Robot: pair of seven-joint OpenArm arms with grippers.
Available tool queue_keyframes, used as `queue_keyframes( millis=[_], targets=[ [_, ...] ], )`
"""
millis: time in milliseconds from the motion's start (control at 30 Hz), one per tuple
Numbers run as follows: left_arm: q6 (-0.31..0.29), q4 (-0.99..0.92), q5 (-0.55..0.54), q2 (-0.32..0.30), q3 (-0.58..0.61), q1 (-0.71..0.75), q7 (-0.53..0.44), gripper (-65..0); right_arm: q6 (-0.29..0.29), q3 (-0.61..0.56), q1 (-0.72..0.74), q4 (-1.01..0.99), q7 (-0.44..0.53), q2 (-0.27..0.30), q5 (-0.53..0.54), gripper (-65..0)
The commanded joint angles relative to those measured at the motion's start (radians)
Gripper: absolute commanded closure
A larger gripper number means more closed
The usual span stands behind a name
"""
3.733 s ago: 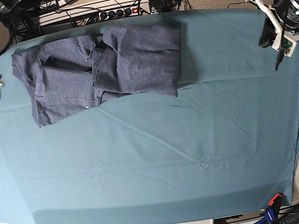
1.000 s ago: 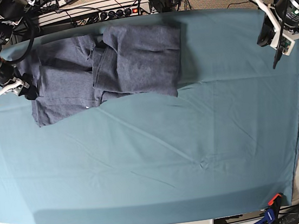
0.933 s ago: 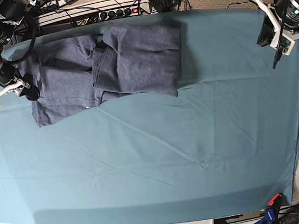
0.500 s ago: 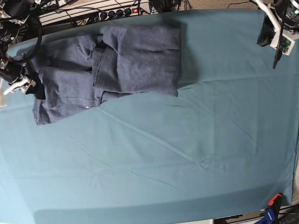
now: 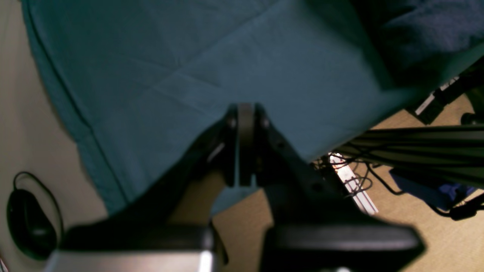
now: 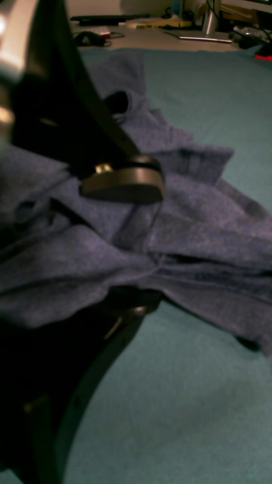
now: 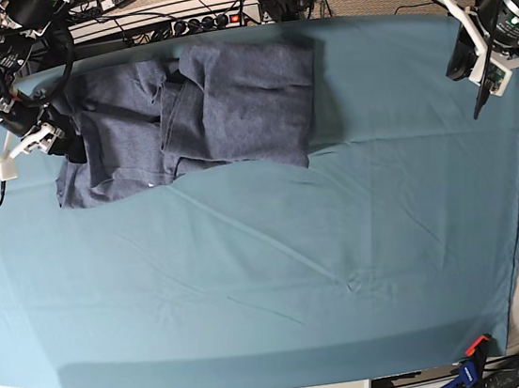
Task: Fold the T-shirt properly
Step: 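Lower the right gripper to the bundle end and grasp the fabric, then lift the bundle end with the right gripper and fold it over the bundle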
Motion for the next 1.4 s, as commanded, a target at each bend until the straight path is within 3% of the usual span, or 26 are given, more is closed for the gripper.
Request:
queue_keyframes(
  millis=[0, 133, 367, 567, 733, 1067, 1267, 1367],
  targets=[
    [-0.001, 0.013, -0.007, -0.011, -0.008, 0.003, -0.021, 0.0, 0.005, 0.002, 0.008, 0.013, -0.003, 0.017, 0.017, -35.4],
    [-0.001, 0.013, -0.008, -0.011, -0.008, 0.003, -0.021, 0.0, 0.005, 0.002, 0.008, 0.013, -0.003, 0.017, 0.017, -34.6],
    [-0.001, 0.013, -0.008, -0.011, -0.008, 0.003, -0.021, 0.0, 0.004, 0.002, 0.008, 0.013, 0.002, 0.017, 0.018, -0.8],
    [0.000, 0.013, -0.007, -0.011, -0.008, 0.004, -0.021, 0.0, 0.010, 0.002, 0.014, 0.022, -0.028, 0.017, 0.119, 0.0],
    [0.000, 0.013, -0.007, -0.011, -0.008, 0.003, -0.021, 0.0, 0.052, 0.002, 0.016, 0.137, -0.035, 0.016, 0.255, 0.0],
    [0.000, 0.013, 0.001, -0.011, -0.008, 0.003, -0.021, 0.0, 0.052, -0.019, -0.037, 0.436, -0.035, 0.008, 0.223, 0.0],
    [0.000, 0.013, 0.001, -0.011, -0.008, 0.003, -0.021, 0.0, 0.052, -0.175, -0.108, 0.453, -0.035, 0.002, 0.214, 0.0],
    [0.000, 0.013, 0.001, -0.011, -0.008, 0.003, -0.021, 0.0, 0.052, -0.266, -0.111, 0.453, -0.035, -0.048, 0.194, 0.0]
  ],
)
